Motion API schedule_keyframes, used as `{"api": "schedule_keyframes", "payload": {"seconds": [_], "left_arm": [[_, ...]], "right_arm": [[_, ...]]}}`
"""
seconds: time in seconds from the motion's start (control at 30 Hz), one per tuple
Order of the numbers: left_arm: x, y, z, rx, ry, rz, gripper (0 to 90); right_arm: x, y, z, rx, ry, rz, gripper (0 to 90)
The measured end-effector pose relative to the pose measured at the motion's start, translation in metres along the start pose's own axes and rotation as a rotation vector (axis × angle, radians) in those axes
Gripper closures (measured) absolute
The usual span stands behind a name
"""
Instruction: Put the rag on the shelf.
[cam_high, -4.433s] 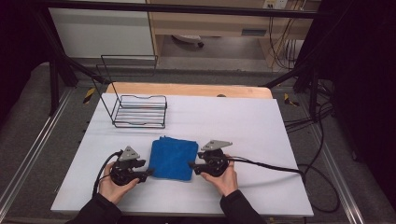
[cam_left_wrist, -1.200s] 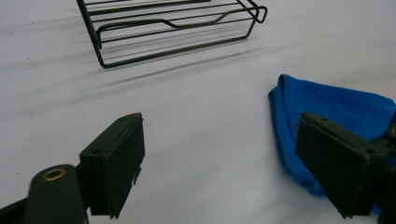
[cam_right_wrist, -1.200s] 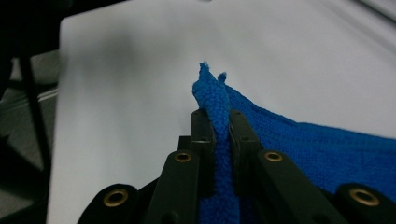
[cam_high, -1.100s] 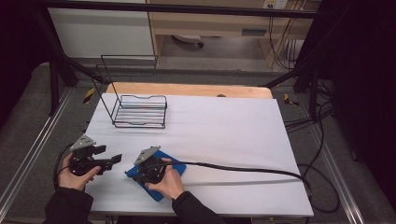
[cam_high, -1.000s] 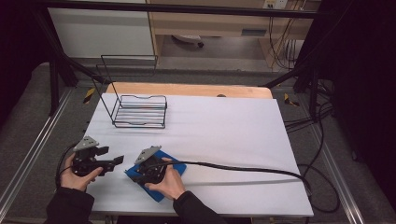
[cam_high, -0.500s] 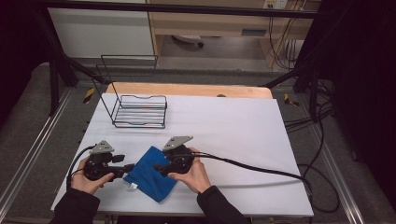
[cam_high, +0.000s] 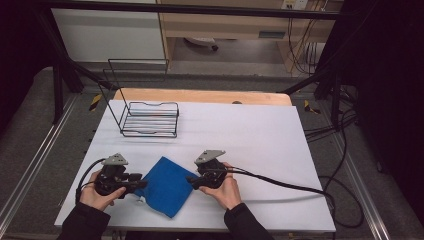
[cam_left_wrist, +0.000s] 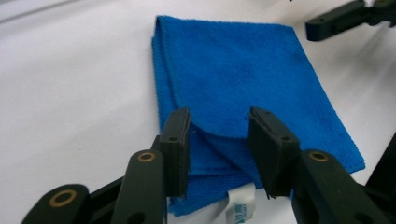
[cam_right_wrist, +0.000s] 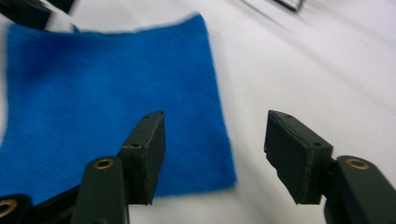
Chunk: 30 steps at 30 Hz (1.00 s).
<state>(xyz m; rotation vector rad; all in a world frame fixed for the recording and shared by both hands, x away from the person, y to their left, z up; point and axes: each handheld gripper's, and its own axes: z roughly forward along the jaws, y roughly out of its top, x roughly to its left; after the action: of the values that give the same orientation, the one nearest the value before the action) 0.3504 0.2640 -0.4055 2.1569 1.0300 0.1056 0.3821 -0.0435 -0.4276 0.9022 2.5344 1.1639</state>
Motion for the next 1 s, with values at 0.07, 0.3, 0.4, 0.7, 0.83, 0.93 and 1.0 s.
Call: {"api": "schedule_keyframes", "payload": {"seconds": [0.07, 0.3, 0.4, 0.7, 0.83, 0.93, 1.0], "left_arm": [[-0.002, 0.000, 0.002, 0.003, 0.004, 0.002, 59.1], [-0.003, 0.001, 0.000, -0.008, 0.022, 0.014, 62.1], [-0.002, 0.003, -0.001, -0.017, 0.036, 0.013, 61.9], [-0.002, -0.004, 0.015, 0.085, 0.032, 0.020, 71.6], [-0.004, -0.009, 0.023, 0.096, 0.052, 0.001, 76.7], [-0.009, -0.010, 0.027, 0.094, 0.068, -0.002, 82.4], [-0.009, -0.011, 0.029, 0.091, 0.072, -0.012, 85.7]], "right_arm": [[-0.005, -0.006, 0.002, 0.011, -0.011, 0.016, 45.5], [-0.010, -0.020, 0.010, 0.049, 0.009, 0.089, 62.8], [-0.008, -0.021, 0.012, 0.047, 0.039, 0.131, 72.9], [-0.024, 0.000, 0.009, 0.017, 0.049, 0.162, 87.8], [-0.029, 0.016, 0.011, 0.018, 0.038, 0.102, 87.5], [-0.033, 0.025, 0.018, 0.046, 0.031, 0.052, 86.9], [-0.036, 0.027, 0.023, 0.049, 0.028, 0.046, 86.5]]}}
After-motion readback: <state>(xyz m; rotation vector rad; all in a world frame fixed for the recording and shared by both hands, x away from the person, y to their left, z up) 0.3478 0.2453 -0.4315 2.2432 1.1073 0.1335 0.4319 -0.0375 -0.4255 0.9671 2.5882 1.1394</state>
